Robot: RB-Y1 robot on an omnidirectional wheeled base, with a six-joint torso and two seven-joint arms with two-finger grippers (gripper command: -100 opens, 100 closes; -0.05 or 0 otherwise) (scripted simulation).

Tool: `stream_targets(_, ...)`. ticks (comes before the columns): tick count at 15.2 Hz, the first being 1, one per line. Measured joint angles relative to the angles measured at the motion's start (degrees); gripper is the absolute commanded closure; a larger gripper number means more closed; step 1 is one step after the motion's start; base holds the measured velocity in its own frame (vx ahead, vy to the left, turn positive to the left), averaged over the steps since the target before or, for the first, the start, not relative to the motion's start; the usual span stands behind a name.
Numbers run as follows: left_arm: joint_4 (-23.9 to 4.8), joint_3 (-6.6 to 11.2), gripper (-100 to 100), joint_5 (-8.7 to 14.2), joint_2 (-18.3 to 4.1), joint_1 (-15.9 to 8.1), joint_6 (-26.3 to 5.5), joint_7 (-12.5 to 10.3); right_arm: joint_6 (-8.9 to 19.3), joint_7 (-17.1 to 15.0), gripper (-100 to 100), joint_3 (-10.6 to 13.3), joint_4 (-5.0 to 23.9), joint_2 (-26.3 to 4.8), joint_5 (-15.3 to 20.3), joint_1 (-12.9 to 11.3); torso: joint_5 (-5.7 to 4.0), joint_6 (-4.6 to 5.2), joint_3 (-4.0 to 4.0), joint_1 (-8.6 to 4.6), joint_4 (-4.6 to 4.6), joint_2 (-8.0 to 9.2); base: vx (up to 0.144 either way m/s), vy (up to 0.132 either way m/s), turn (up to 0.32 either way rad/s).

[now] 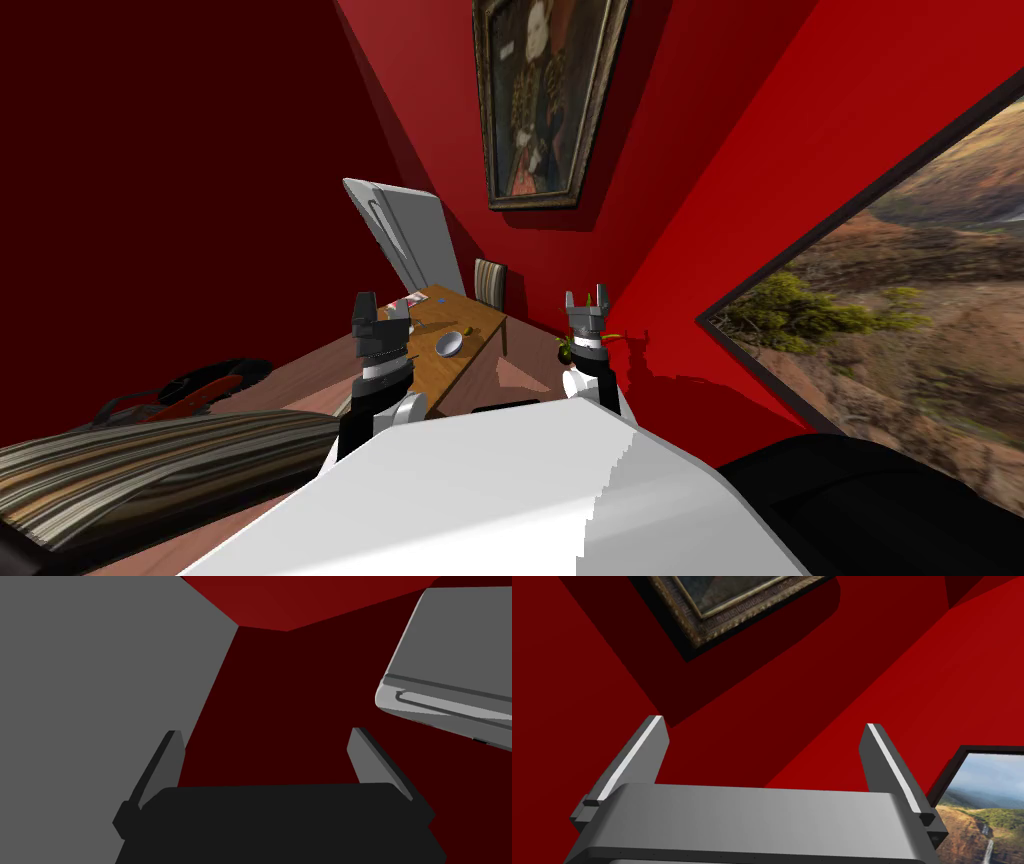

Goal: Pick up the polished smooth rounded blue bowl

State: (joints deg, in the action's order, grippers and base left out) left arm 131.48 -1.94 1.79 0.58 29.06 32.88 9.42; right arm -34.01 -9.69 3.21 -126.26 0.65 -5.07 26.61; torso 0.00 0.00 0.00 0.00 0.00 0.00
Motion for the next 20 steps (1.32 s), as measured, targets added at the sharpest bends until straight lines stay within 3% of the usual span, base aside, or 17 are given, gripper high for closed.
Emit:
stream_targets(3, -0.26, 0.41, -100, 0.14, -2.91, 0.34, -1.32, 0.15, 0.00, 0.00, 0, 0.00, 0.00, 0.00, 0.00, 0.00, 0.00, 0.01, -0.04, 0.00, -0.01, -0.07, 0.025, -0.009, -0.057)
stream_targets(8, -1.53, 2.62, -100, 0.88, -8.34, 1.00, -8.06, 0.64, 0.00, 0.00, 0, 0.00, 0.00, 0.00, 0.00, 0.01, -0.01, 0.00, -0.14, -0.04, -0.06, -0.24, 0.055, -0.015, -0.077)
stream_targets(12, -3.34, 4.42, -100, 1.58, -10.62, 1.54, -11.82, 0.74, 0.00, 0.00, 0, 0.00, 0.00, 0.00, 0.00, 0.00, -0.01, 0.01, -0.11, -0.05, -0.04, -0.19, 0.037, -0.015, -0.046)
stream_targets(20, -4.76, 7.03, -100, 2.46, -12.71, 2.84, -20.11, 1.38, 0.00, 0.00, 0, 0.00, 0.00, 0.00, 0.00, 0.01, -0.01, 0.00, -0.11, -0.03, -0.05, -0.19, 0.042, -0.011, -0.064)
